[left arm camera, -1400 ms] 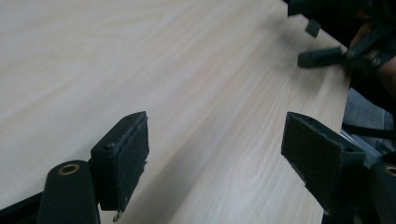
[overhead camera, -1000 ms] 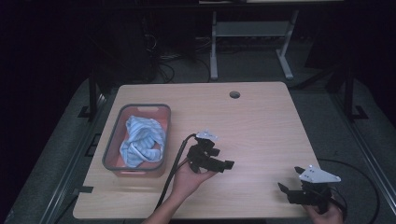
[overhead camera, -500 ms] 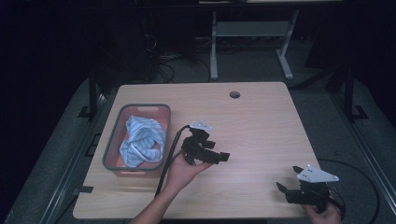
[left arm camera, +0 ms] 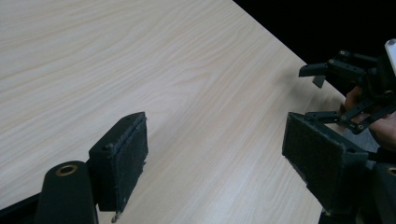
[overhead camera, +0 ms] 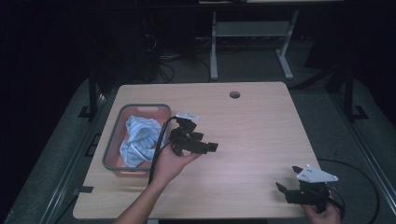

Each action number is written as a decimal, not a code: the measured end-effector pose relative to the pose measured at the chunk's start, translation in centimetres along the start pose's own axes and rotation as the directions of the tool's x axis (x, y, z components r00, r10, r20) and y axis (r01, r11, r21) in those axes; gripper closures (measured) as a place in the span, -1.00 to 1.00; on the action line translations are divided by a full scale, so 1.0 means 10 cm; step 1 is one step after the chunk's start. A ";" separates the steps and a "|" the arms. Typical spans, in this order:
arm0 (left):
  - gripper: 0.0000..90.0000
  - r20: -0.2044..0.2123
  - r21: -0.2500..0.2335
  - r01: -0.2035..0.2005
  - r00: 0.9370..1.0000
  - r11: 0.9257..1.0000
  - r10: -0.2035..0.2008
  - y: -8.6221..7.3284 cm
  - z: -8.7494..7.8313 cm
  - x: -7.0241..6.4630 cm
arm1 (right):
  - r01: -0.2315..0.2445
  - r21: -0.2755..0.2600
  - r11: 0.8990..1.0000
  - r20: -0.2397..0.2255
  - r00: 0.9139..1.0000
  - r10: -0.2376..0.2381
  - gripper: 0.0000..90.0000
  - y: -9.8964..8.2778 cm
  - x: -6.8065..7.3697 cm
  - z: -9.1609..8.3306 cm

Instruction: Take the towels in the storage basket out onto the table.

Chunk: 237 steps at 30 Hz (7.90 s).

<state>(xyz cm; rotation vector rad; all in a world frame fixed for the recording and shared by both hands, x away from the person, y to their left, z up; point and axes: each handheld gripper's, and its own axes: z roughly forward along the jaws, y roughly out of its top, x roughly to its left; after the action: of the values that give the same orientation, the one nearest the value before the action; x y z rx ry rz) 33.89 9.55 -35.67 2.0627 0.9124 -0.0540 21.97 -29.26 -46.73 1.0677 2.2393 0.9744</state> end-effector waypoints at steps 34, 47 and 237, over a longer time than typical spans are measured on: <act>-0.49 -0.153 -0.054 0.101 0.982 0.993 -0.108 -0.07 -0.82 0.59 | 0.003 0.007 1.000 0.002 1.000 -0.003 -0.67 0.00 0.00 0.00; -0.49 -0.213 -0.077 0.132 0.966 0.988 -0.146 -0.16 -1.07 0.76 | 0.001 0.004 1.000 0.002 1.000 -0.001 -0.67 0.00 0.00 0.00; 0.64 -0.273 -0.164 0.098 0.952 0.982 -0.140 0.16 -1.68 0.64 | -0.022 -0.033 0.999 0.031 0.999 0.023 -0.67 -0.01 -0.09 -0.08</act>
<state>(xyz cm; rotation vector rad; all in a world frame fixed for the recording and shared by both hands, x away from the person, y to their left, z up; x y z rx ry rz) 34.90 24.86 -26.23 1.9035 1.1797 0.2455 21.88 -30.37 -46.18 1.0886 2.1832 0.9932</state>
